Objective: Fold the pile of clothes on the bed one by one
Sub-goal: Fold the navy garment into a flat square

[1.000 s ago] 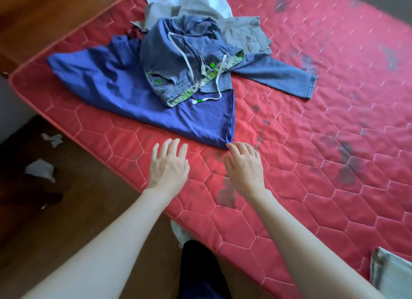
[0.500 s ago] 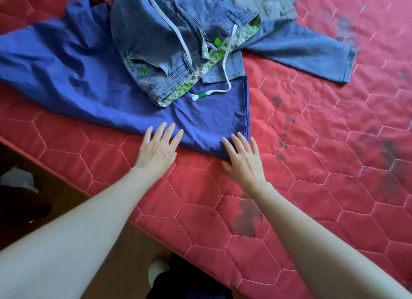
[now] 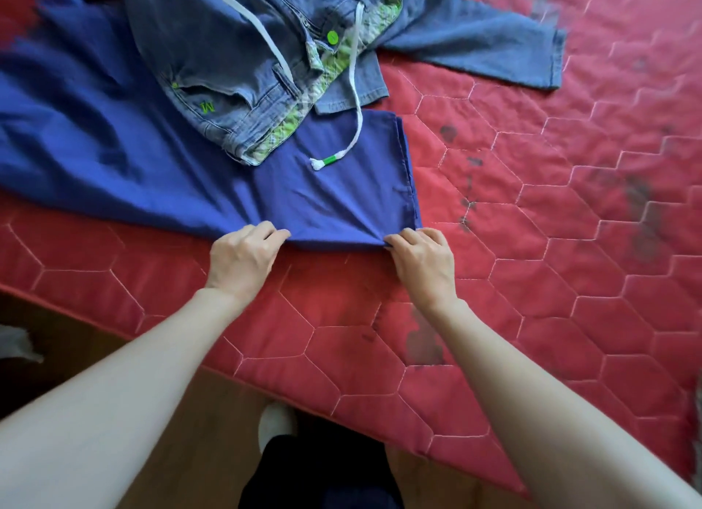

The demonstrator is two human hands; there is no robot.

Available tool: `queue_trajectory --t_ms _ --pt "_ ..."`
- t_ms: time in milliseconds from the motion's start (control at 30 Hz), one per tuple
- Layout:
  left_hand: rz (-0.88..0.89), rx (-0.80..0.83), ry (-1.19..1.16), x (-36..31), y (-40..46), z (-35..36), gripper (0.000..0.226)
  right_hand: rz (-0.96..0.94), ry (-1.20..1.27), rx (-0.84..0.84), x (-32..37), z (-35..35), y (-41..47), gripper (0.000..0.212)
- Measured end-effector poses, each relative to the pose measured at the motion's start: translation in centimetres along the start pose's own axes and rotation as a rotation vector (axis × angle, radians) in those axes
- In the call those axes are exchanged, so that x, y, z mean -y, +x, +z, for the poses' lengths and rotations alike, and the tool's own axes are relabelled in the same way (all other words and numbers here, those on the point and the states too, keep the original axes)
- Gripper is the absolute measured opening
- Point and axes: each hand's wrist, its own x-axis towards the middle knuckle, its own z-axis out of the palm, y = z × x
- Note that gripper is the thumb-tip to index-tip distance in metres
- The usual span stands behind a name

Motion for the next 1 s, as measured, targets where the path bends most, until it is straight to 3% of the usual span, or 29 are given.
queue_trajectory --t_ms 300,667,867,1000 --pt "0.215 0.010 -0.026 -9.2 -9.9 -0.2 0.022 0.146 -0.024 0.029 -1.8 -3.4 -16.0 0.012" --pt "0.229 0.070 -0.147 -28.1 -15.9 1.6 0.026 0.236 -0.101 0.084 -12.3 -10.1 -32.1 0.012" --pt "0.191 0.165 -0.223 -34.9 -14.9 1.7 0.011 0.266 -0.083 0.205 -15.4 -13.1 -34.7 0.043" --pt "0.086 0.166 -0.181 -32.1 -13.5 0.9 0.035 0.155 -0.002 0.231 -13.1 -13.1 -31.3 0.049"
